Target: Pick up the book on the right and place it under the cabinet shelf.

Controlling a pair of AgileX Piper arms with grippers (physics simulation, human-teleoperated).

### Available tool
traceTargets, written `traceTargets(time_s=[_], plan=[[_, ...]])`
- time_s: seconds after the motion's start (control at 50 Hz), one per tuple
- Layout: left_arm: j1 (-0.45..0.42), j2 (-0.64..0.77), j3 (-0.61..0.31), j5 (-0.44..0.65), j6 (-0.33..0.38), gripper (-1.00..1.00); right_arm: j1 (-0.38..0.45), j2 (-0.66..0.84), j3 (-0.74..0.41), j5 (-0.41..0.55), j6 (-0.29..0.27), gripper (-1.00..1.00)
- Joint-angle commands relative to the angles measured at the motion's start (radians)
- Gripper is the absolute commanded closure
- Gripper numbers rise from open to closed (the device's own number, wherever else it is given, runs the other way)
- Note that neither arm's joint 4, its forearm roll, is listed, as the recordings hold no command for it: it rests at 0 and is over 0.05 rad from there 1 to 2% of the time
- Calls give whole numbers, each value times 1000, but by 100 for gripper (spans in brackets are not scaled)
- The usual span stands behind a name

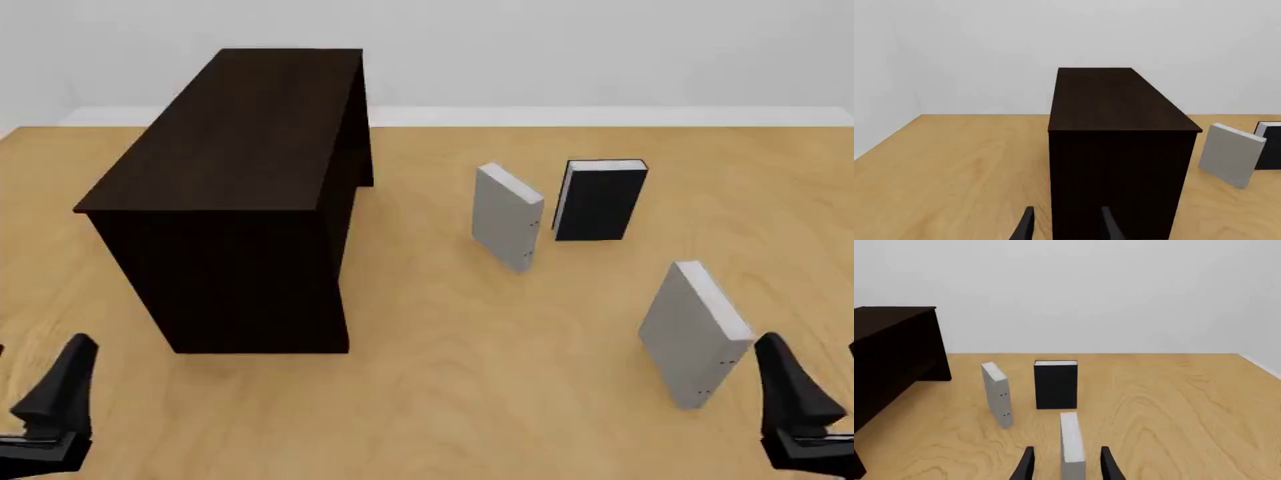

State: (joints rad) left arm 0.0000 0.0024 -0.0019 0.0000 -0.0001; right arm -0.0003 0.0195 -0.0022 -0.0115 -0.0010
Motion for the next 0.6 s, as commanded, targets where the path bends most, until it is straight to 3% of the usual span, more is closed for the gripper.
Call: traceTargets(time_s=[0.02,0.12,0.26,0.36,0.46,0.5,0.54,0.6], plan=[[0,6,-2,-3,0,-100,7,58,-17,-25,-14,-100],[0,6,-3,-2,0,-100,-5,95,-52,-27,-14,-100],[0,4,-3,-1,0,-100,11,210,-134,-26,-58,-100],[0,5,-3,-2,0,-100,42,340,-218,0,-31,-100],[0,6,-3,-2,0,-100,21,441,-292,45,-51,-100],[0,6,-3,-2,0,-100,37,514,-329,67,-7,-100],[0,9,-2,-7,0,-100,11,561,-355,85,-53,-100],[-1,1,-4,-3,3,-100,1,583,-409,142,-74,-100]])
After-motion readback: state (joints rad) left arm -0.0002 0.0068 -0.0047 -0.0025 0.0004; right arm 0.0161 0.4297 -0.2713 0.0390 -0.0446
